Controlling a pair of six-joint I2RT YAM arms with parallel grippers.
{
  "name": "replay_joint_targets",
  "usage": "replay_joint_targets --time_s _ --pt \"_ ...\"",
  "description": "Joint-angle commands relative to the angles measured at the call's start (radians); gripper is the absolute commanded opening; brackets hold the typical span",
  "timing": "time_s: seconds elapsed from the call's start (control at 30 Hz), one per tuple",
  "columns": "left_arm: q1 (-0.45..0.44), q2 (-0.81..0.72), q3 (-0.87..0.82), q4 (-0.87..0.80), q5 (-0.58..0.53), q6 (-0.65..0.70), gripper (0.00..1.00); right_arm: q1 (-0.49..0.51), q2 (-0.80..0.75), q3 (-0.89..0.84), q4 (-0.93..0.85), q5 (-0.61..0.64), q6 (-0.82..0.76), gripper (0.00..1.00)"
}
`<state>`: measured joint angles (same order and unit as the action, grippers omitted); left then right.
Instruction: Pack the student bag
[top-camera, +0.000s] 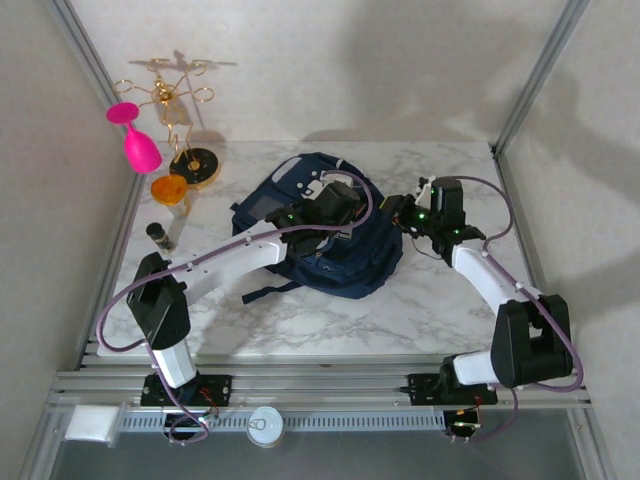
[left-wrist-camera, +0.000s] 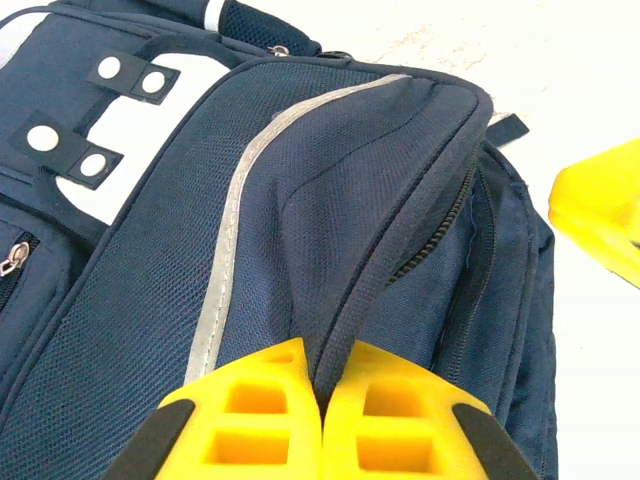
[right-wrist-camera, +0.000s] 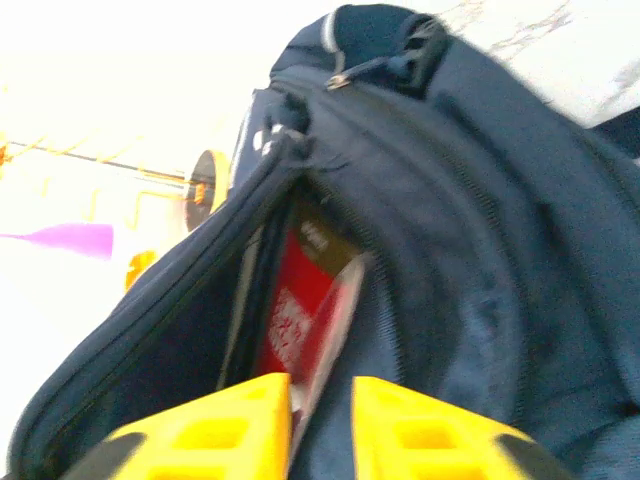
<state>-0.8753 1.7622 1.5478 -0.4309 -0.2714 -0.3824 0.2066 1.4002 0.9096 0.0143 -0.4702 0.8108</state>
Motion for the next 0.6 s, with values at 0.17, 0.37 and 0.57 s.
replay_joint_targets --time_s 0.17,0.37,0.57 --pt "0.006 -0.055 -0.023 0.106 0.035 -0.039 0.00 0.043 0.169 0.125 0.000 -0.015 -0.052 0.07" --pt "0.006 -0.047 -0.035 0.133 0.057 -0.076 0.00 0.109 0.272 0.198 0.020 -0.019 -0.054 0.04" --pt "0.006 -0.021 -0.055 0.170 0.054 -0.201 0.00 0.038 0.164 0.153 -0.021 -0.075 -0.079 0.04"
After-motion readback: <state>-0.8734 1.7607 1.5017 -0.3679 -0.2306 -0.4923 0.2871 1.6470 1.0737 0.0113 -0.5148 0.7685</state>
